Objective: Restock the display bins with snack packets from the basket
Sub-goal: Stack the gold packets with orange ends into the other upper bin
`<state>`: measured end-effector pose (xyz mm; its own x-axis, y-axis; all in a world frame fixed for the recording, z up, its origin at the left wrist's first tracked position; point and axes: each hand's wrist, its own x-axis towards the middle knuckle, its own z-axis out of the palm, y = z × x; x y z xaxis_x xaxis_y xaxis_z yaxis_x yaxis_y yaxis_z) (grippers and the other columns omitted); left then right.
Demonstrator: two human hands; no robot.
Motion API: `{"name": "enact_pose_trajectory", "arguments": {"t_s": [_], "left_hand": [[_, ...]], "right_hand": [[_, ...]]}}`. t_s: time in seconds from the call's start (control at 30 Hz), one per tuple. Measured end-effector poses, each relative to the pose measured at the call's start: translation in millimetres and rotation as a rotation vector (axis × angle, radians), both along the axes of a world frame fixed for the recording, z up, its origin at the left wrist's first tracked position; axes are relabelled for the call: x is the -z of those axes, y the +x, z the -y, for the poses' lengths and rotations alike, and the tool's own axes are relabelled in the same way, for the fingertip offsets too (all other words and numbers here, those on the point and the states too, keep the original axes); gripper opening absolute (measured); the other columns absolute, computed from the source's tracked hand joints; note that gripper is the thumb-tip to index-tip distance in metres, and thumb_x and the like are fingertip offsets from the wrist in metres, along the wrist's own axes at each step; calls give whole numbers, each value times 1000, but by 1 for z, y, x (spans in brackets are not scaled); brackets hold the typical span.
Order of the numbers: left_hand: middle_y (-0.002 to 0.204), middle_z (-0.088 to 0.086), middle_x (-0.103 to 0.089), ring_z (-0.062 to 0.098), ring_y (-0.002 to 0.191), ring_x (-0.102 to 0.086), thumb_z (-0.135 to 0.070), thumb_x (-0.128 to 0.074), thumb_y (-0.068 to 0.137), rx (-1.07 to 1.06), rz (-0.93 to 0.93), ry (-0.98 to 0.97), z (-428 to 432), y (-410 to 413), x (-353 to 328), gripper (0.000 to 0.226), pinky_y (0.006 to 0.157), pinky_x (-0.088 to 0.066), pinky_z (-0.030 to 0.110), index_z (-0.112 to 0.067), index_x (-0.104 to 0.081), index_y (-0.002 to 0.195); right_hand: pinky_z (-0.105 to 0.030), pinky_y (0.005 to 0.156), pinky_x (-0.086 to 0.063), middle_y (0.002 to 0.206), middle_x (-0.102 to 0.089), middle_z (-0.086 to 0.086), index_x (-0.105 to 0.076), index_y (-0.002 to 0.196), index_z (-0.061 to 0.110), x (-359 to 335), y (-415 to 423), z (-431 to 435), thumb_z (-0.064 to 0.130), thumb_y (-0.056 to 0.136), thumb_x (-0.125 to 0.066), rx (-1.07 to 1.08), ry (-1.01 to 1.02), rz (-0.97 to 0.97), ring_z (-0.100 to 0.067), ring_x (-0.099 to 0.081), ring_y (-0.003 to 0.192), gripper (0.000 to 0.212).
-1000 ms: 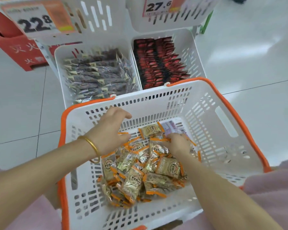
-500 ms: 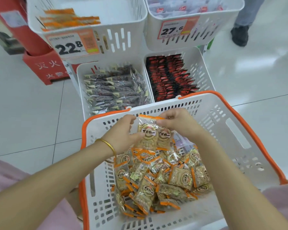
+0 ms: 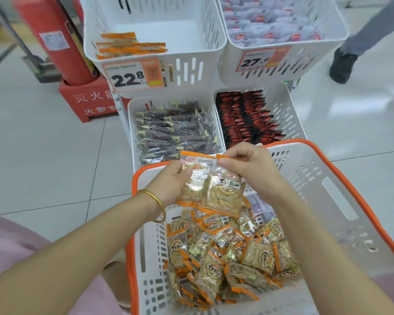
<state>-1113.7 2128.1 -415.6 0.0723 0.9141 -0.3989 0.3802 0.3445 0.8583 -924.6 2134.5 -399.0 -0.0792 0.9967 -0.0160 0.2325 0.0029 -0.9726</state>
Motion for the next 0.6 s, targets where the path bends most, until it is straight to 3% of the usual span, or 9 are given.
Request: {"name": "enact_pose_trajectory", "arguments": {"t_s": [0.07,0.13,0.2,0.27,0.33,0.4,0.47,0.5,0.6], "left_hand": [[76,14,-46,28,71,-46,-51,-50,88,3,137,-49,4,4,-6,31,86,-47,53,-22,-58,92],[101,23,-59,38,86,-58,-71,-54,71,39,206,-90,4,7,-8,58,90,-48,48,-34,-57,116],[102,13,-60,16,80,-60,-64,-61,74,182,58,-6,7,7,-13,77,74,-50,25,-20,-42,135],[102,6,-56,3,76,-52,-49,-68,77,276,-102,107,10,7,-16,82,63,-42,10,-11,-32,140],[131,7,-49,9,108,-52,-41,-70,79,292,-133,148,8,3,-20,87,87,-45,15,-14,-22,146],[149,-6,-31,11,132,-36,-37,-71,80,297,-64,172,1,-3,-34,92,106,-35,26,-20,-12,149],[150,-6,-31,12,131,-39,-37,-73,76,291,-2,203,-16,-13,-48,101,107,-38,34,-28,-4,149],[148,-2,-36,15,128,-45,-35,-73,75,276,14,220,-25,-19,-59,104,104,-42,39,-30,-1,149],[140,3,-46,18,119,-53,-25,-74,79,219,-17,334,-53,-36,-91,103,100,-46,40,-28,1,149]], "right_hand": [[-16,66,-41,80,-51,6,-66,64,27,3,-12,0,14,75,-77,76,113,49,-7,-51,73,21],[-17,70,-42,84,-45,8,-66,64,28,4,-19,-2,14,74,-78,134,167,40,-6,-48,81,21],[-23,76,-45,86,-43,9,-67,64,28,4,-26,-3,15,73,-79,146,167,1,-6,-48,87,20],[-26,80,-44,88,-45,8,-67,64,31,1,-35,-3,18,71,-80,129,192,15,-11,-49,92,20],[-27,80,-44,92,-50,7,-70,74,31,-5,-39,-8,22,72,-79,112,216,62,-14,-51,94,13],[-23,74,-46,96,-58,9,-69,99,30,-20,-36,-17,29,78,-74,21,119,51,-7,-56,86,22],[-24,67,-50,96,-67,6,-62,116,27,-42,-30,-33,37,78,-71,-191,-78,-32,-7,-63,79,40],[-26,66,-52,95,-69,2,-62,115,24,-55,-30,-41,37,74,-71,-292,-135,-37,-12,-64,77,44],[-26,57,-51,73,-67,0,-67,95,17,-94,-48,-70,18,75,-74,-391,-69,8,-11,-61,61,22]]}}
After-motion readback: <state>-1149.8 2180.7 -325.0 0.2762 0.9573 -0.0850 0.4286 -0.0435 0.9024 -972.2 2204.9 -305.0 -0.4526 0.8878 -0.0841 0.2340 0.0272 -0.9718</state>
